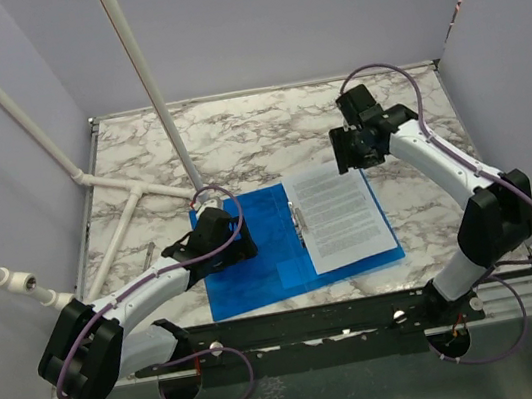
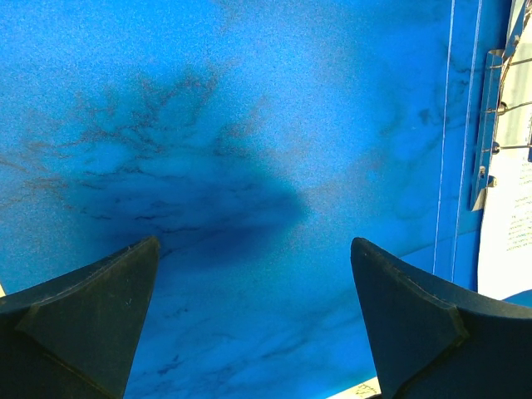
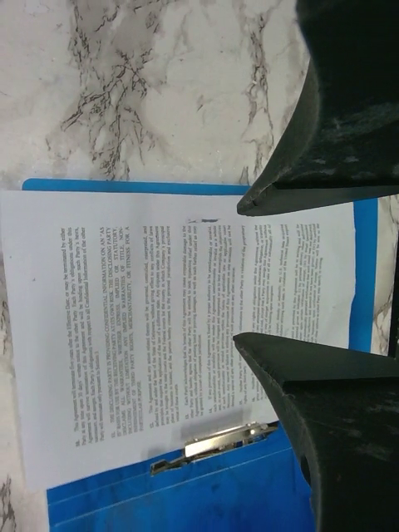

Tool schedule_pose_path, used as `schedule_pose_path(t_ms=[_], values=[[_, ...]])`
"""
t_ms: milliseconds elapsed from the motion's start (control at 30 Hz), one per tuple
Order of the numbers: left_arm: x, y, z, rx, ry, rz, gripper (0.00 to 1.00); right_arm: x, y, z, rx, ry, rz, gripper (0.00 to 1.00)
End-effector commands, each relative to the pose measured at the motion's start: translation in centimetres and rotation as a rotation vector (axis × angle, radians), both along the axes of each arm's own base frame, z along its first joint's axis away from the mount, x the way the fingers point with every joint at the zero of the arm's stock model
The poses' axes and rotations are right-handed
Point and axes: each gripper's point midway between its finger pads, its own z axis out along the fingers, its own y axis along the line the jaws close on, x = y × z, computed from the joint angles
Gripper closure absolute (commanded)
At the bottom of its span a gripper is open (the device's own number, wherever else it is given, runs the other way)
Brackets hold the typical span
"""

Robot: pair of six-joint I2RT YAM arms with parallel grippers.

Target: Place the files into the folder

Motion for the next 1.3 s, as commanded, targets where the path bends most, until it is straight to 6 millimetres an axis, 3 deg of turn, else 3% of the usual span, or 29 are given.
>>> schedule_pose_path(t_ms=[0, 233, 567, 833, 1267], values=[[-0.4, 0.5, -0.6, 0.031, 0.013, -0.001, 0.01, -1.1, 1.4, 2.5, 0.035, -0.041, 0.023, 0.37], [-0.2, 0.2, 0.8, 0.015, 0.003, -0.002, 0.01, -3.1, 6.8, 1.8, 0.155, -0.037, 0.101, 0.39], [-0.1, 0.2, 3.9, -0.009, -0.038, -0.005, 0.01, -4.6, 12.6, -3.1, 0.194, 0.021, 0.134, 0.46], [-0.3, 0.3, 6.1, -0.039, -0.071, -0.003, 0.01, -4.7, 14.6, -7.1, 0.175, 0.072, 0.126, 0.51], [-0.5, 0.6, 7.5, -0.047, -0.086, 0.003, 0.01, -5.7, 14.4, -10.7, 0.143, 0.121, 0.113, 0.62]])
